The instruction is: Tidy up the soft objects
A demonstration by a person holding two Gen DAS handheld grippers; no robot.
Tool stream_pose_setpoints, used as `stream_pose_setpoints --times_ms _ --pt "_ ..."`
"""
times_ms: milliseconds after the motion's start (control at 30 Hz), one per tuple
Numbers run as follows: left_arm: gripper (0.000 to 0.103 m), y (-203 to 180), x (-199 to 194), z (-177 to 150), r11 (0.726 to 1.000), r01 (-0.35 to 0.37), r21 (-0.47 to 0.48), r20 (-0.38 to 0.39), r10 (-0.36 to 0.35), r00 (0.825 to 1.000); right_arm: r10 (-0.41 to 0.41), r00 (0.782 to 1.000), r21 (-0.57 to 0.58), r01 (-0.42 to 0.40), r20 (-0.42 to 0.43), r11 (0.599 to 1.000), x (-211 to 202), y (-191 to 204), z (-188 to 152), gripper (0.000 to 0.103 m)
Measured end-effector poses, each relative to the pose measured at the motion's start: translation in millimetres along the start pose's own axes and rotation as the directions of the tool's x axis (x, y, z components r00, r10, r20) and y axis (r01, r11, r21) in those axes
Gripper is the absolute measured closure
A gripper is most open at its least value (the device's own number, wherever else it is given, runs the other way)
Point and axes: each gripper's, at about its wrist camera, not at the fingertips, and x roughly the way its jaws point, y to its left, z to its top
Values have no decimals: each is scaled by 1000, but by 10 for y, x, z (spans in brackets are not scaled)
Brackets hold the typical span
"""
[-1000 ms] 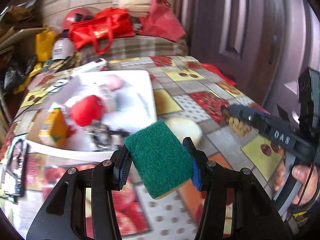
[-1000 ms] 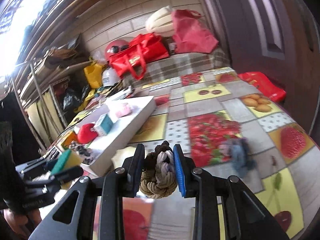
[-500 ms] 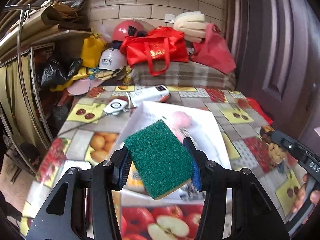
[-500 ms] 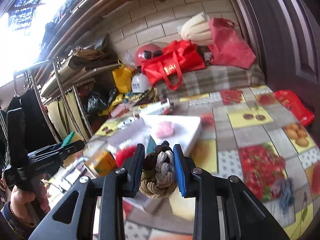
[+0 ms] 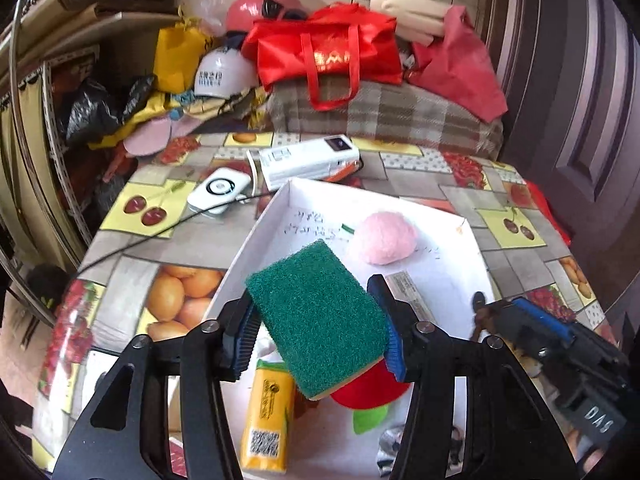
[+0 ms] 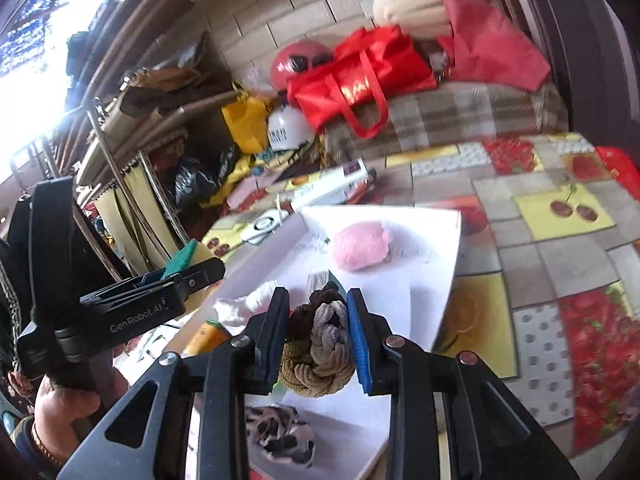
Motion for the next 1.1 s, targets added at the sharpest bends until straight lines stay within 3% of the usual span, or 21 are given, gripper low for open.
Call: stream_pose_setpoints --times_ms 100,133,167,200,233,267,300,500,533,633,800,867,1100 --pt "42 -9 78 -11 1000 -25 9 4 25 1000 -15 1000 4 16 -20 1000 163 -22 -28 71" --pt "28 -6 90 -20 999 -36 11 12 36 999 -24 1000 2 24 -17 1000 204 -19 -46 71" --pt "13 2 86 -26 999 -45 10 21 45 999 -23 1000 4 23 -13 1000 225 -18 -58 66" --pt "9 20 65 -30 998 -55 6 39 54 998 -27 1000 5 27 -14 1000 242 -18 -66 59" --pt "1 42 34 -39 998 -62 5 59 62 996 -27 1000 7 27 -14 1000 249 -14 -69 41" --pt "0 68 -3 -48 997 -71 3 74 71 995 -23 1000 11 23 -10 1000 252 -14 -89 23" --pt "0 96 -47 -58 997 -79 -3 81 79 994 -21 1000 13 21 -6 1000 251 -12 -94 17" --pt "0 288 -613 -274 995 -11 -100 153 26 988 -3 999 20 2 37 1000 9 56 -155 8" --pt "0 290 -740 -382 995 -9 -95 171 25 985 15 997 4 -16 80 1000 -156 109 -174 0" --pt "0 244 -995 -740 996 25 -84 172 -10 985 22 988 -57 -14 150 998 -437 241 -261 0" --pt "0 191 -1267 -1281 989 89 -122 150 -70 986 63 993 -60 -57 104 997 -664 314 -549 0" --pt "0 161 -1304 -1361 985 104 -134 136 -86 987 64 995 -67 -59 74 996 -693 332 -648 0" --pt "0 87 -1455 -1477 988 70 -137 142 -51 989 107 986 -22 -105 126 994 -833 279 -757 0"
